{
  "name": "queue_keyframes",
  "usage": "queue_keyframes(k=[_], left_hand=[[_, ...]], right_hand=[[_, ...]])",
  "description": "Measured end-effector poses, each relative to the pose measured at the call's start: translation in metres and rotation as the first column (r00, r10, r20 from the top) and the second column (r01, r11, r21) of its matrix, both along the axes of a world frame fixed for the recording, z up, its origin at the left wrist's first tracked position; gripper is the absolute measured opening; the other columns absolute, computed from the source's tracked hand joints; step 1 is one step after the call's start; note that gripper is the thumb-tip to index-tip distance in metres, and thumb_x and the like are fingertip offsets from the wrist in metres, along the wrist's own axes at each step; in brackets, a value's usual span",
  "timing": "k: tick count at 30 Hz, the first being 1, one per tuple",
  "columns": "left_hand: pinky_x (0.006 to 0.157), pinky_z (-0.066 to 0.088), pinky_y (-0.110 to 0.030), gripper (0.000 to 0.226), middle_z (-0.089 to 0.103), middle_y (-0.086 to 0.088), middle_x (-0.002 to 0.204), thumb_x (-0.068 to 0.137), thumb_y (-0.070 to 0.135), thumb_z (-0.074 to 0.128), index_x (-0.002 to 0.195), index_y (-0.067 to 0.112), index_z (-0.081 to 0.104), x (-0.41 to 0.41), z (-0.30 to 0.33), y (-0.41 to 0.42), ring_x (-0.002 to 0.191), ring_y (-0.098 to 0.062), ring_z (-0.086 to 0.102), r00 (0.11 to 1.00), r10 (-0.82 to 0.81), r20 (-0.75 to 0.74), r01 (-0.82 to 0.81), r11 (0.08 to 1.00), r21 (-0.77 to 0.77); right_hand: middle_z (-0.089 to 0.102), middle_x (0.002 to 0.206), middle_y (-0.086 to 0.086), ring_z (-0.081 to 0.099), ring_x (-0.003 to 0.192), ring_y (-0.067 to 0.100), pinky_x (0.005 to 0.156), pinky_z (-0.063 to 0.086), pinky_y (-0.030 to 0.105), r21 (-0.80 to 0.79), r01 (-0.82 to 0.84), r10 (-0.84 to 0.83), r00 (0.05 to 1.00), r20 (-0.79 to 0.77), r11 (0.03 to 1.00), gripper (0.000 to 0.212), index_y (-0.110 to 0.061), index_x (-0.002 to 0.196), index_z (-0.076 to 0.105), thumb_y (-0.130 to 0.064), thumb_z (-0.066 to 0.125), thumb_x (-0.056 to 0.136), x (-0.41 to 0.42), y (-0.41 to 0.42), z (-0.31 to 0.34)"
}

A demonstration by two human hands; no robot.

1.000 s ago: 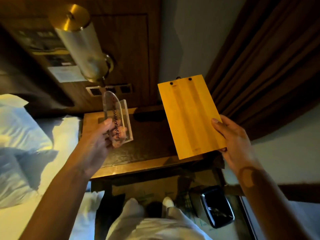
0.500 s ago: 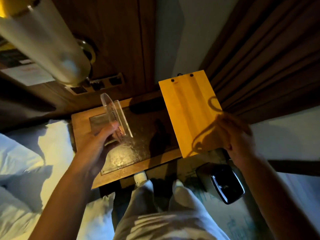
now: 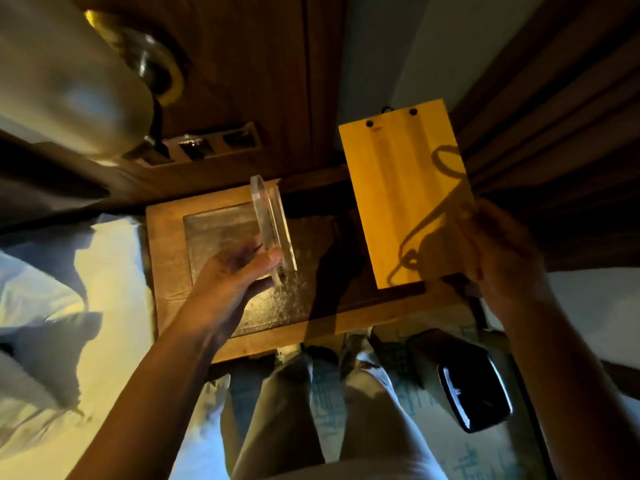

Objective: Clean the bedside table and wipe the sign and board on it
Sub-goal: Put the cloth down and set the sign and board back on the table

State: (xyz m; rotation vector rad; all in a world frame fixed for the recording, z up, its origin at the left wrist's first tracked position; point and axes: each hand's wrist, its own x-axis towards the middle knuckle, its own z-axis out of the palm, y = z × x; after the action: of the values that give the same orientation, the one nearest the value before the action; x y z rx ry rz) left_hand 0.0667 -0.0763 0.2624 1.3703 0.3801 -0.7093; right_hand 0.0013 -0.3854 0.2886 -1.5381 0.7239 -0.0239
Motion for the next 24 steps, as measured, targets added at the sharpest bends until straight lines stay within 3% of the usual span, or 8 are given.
queue_keyframes(k=[2,5,10,13,16,19,22,24], left_hand=[[0.106,0.046,-0.056,0.073,0.069,-0.01,0.126,0.071,0.03,0.084,0.134,0.003,0.059,-0.005,-0.017,-0.009,0.118,-0.026,0.065,0.998,0.061,-0.029,-0.061,0.998,0.021],[0.106,0.047,-0.053,0.086,0.064,-0.016,0.13,0.064,0.034,0.087,0.133,-0.007,0.055,-0.001,-0.041,-0.019,0.119,-0.025,0.065,0.989,0.139,-0.051,-0.138,0.99,0.016],[0.113,0.042,-0.045,0.084,0.056,-0.023,0.139,0.077,0.024,0.075,0.143,-0.013,0.038,0.023,-0.086,-0.034,0.122,-0.026,0.063,0.985,0.169,-0.036,-0.168,0.986,0.02],[0.114,0.039,-0.051,0.081,0.044,-0.025,0.149,0.08,0.016,0.075,0.145,-0.011,0.035,0.035,-0.12,-0.033,0.13,-0.029,0.056,0.979,0.192,-0.067,-0.185,0.978,0.097],[0.114,0.04,-0.048,0.049,0.061,-0.017,0.131,0.085,0.008,0.075,0.127,-0.007,0.056,0.048,-0.158,-0.026,0.128,-0.028,0.056,0.977,0.186,-0.1,-0.164,0.968,0.192],[0.111,0.044,-0.042,0.083,0.06,-0.017,0.136,0.068,0.027,0.086,0.137,-0.005,0.051,0.061,-0.189,-0.018,0.126,-0.029,0.059,0.989,0.112,-0.099,-0.082,0.962,0.261],[0.096,0.049,-0.027,0.078,0.061,-0.02,0.135,0.074,0.024,0.086,0.137,-0.006,0.051,0.069,-0.213,-0.012,0.122,-0.026,0.061,0.989,0.045,-0.141,0.003,0.947,0.322],[0.08,0.049,-0.02,0.057,0.067,-0.018,0.124,0.082,0.017,0.08,0.129,-0.004,0.057,0.072,-0.221,-0.012,0.114,-0.023,0.066,0.987,0.022,-0.16,0.039,0.929,0.368]], right_hand=[[0.051,0.067,0.017,0.045,0.068,0.025,0.063,0.038,0.041,0.028,-0.038,0.038,0.999,0.008,0.999,0.013,-0.054,0.088,0.07,-0.057,0.064,0.078,0.01,-0.005,-0.013],[0.053,0.069,-0.001,0.044,0.059,0.016,0.054,0.029,0.03,0.043,-0.081,0.081,0.997,0.005,0.996,0.029,-0.047,0.092,0.071,-0.064,0.065,0.07,0.019,-0.014,-0.038],[0.054,0.059,-0.015,0.047,0.052,0.004,0.05,0.03,0.031,0.044,-0.193,0.192,0.981,0.023,0.98,0.012,-0.037,0.078,0.066,-0.041,0.061,0.089,0.035,-0.021,-0.087],[0.07,0.081,-0.017,0.065,0.078,-0.001,0.068,0.051,0.02,0.029,-0.236,0.237,0.972,-0.009,0.971,0.018,-0.034,0.098,0.067,-0.018,0.058,0.098,0.045,-0.021,-0.126],[0.066,0.079,-0.013,0.061,0.076,-0.003,0.071,0.047,0.02,0.025,-0.281,0.282,0.958,-0.045,0.959,0.024,-0.033,0.092,0.065,-0.009,0.061,0.096,0.055,-0.017,-0.167],[0.055,0.083,-0.003,0.057,0.067,-0.009,0.069,0.046,0.015,0.057,-0.237,0.241,0.968,-0.069,0.97,0.016,-0.014,0.105,0.057,-0.005,0.061,0.093,0.068,-0.007,-0.207],[0.068,0.086,-0.005,0.062,0.076,-0.008,0.074,0.048,0.011,0.151,-0.209,0.228,0.967,-0.117,0.966,0.018,-0.01,0.112,0.056,0.0,0.055,0.097,0.08,-0.001,-0.236],[0.07,0.113,0.002,0.064,0.101,0.006,0.089,0.048,0.018,0.124,-0.217,0.236,0.957,-0.168,0.968,0.031,-0.007,0.125,0.058,-0.015,0.06,0.095,0.083,0.002,-0.253]])
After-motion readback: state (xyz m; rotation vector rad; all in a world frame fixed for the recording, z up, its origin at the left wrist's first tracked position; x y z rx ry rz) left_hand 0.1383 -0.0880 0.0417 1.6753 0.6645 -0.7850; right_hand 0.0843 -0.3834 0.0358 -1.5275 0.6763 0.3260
